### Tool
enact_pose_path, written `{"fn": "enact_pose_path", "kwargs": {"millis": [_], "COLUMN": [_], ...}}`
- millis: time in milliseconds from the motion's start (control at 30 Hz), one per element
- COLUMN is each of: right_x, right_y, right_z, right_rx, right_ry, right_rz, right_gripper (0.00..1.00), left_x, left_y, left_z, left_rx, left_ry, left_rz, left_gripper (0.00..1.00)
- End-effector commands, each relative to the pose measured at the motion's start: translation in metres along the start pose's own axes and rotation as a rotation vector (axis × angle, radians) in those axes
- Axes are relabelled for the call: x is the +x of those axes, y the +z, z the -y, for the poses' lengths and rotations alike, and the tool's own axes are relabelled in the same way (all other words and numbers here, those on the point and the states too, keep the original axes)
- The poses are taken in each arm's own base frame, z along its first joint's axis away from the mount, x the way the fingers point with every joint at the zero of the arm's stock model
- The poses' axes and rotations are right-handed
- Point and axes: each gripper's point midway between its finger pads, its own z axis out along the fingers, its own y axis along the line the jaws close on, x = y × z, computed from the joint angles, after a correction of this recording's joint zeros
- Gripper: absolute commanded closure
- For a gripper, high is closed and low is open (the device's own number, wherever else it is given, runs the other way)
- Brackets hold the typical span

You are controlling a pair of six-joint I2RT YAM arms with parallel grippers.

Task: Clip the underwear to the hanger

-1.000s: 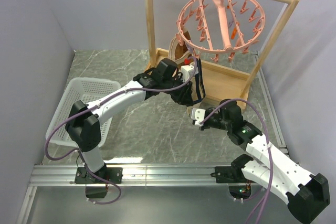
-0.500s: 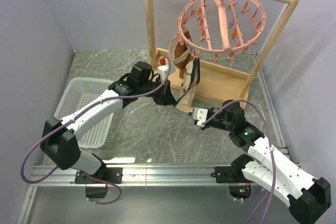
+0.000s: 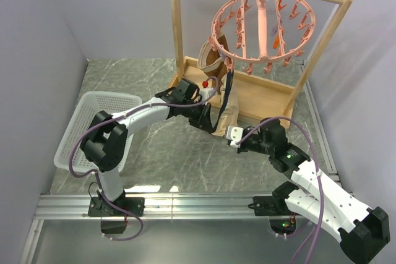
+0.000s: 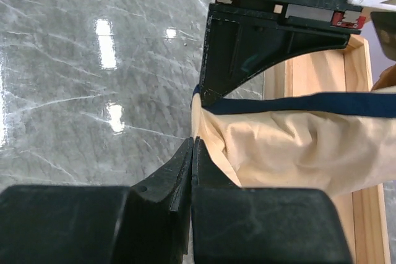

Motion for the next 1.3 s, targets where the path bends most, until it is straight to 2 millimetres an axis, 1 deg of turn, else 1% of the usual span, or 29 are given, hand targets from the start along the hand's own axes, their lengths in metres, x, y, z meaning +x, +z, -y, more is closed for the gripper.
{"fn": "enact_pose_path", "kwargs": {"millis": [0,67,100,167,200,267,300,333,367,467,600,667,700,733,767,800,833,867,900,933,967,1033,1067,1100,1133,1167,1200,1233,1267], "right_x": [-0.015,-0.014,-0.012,-0.011,-0.009,-0.009,-0.005,-0.005,-0.006,-0.005,-0.005,-0.002,-0.003,-0.003,-0.003,-0.004,-0.005,-0.006,-0.011,-0.016,-0.020,-0.035,-0.043,-0.047,-0.049,-0.059,-0.064,-0.066,-0.070], "right_y": [-0.004,-0.004,-0.004,-0.004,-0.005,-0.008,-0.009,-0.011,-0.014,-0.019,-0.030,-0.039,-0.043,-0.046,-0.051,-0.058,-0.063,-0.069,-0.075,-0.078,-0.081,-0.088,-0.093,-0.097,-0.100,-0.105,-0.110,-0.114,-0.117], "right_z": [0.011,0.012,0.013,0.016,0.019,0.021,0.022,0.024,0.027,0.035,0.053,0.067,0.072,0.077,0.083,0.092,0.098,0.105,0.113,0.116,0.120,0.130,0.136,0.142,0.148,0.155,0.159,0.165,0.168], "right_rx": [0.035,0.042,0.046,0.060,0.077,0.096,0.112,0.126,0.146,0.200,0.298,0.367,0.389,0.409,0.440,0.480,0.505,0.542,0.576,0.589,0.600,0.639,0.658,0.690,0.717,0.738,0.759,0.790,0.800], "right_ry": [-0.021,-0.014,-0.009,0.006,0.012,0.018,0.024,0.043,0.055,0.144,0.296,0.350,0.389,0.410,0.433,0.469,0.483,0.501,0.529,0.537,0.548,0.592,0.605,0.647,0.665,0.686,0.719,0.734,0.742], "right_rz": [0.031,0.023,0.017,0.008,-0.004,-0.008,-0.021,-0.021,-0.019,-0.022,-0.012,-0.008,0.004,0.009,0.015,0.025,0.034,0.040,0.060,0.077,0.088,0.137,0.158,0.178,0.188,0.217,0.242,0.248,0.261], "right_gripper": [0.99,0.87,0.76,0.63,0.51,0.44,0.41,0.41,0.41,0.40,0.41,0.41,0.41,0.41,0.42,0.42,0.42,0.42,0.42,0.42,0.42,0.41,0.40,0.40,0.39,0.37,0.36,0.36,0.32], "left_x": [-0.002,-0.001,-0.003,-0.012,-0.015,-0.022,-0.025,-0.030,-0.031,-0.038,-0.047,-0.047,-0.050,-0.054,-0.051,-0.060,-0.064,-0.065,-0.070,-0.079,-0.081,-0.091,-0.095,-0.098,-0.103,-0.111,-0.115,-0.119,-0.129], "left_y": [-0.003,-0.001,-0.001,-0.003,-0.005,-0.009,-0.011,-0.013,-0.016,-0.022,-0.031,-0.039,-0.042,-0.051,-0.055,-0.064,-0.073,-0.087,-0.099,-0.111,-0.126,-0.145,-0.154,-0.159,-0.161,-0.168,-0.168,-0.170,-0.172], "left_z": [-0.010,-0.010,-0.009,-0.006,-0.002,0.004,0.005,0.007,0.010,0.014,0.021,0.027,0.028,0.033,0.031,0.031,0.032,0.034,0.034,0.042,0.048,0.062,0.071,0.077,0.083,0.092,0.099,0.105,0.113], "left_rx": [-0.054,-0.044,-0.040,-0.030,-0.016,-0.005,-0.006,-0.003,0.003,0.003,0.013,0.024,0.024,0.021,0.016,0.009,0.004,-0.010,-0.023,-0.027,-0.058,-0.065,-0.068,-0.061,-0.054,-0.044,-0.023,-0.011,-0.002], "left_ry": [0.017,0.021,0.036,0.065,0.087,0.126,0.145,0.167,0.184,0.229,0.278,0.305,0.331,0.351,0.356,0.376,0.391,0.408,0.435,0.491,0.551,0.640,0.679,0.699,0.717,0.733,0.746,0.758,0.775], "left_rz": [0.036,0.032,0.037,0.067,0.078,0.112,0.128,0.148,0.163,0.207,0.252,0.275,0.295,0.325,0.338,0.391,0.431,0.481,0.527,0.594,0.648,0.733,0.768,0.785,0.802,0.826,0.835,0.850,0.877], "left_gripper": [1.00,1.00,1.00,0.99,0.96,0.85,0.82,0.79,0.71,0.59,0.56,0.54,0.53,0.52,0.51,0.50,0.48,0.41,0.38,0.35,0.28,0.21,0.11,0.05,0.02,0.05,0.05,0.03,0.03]}}
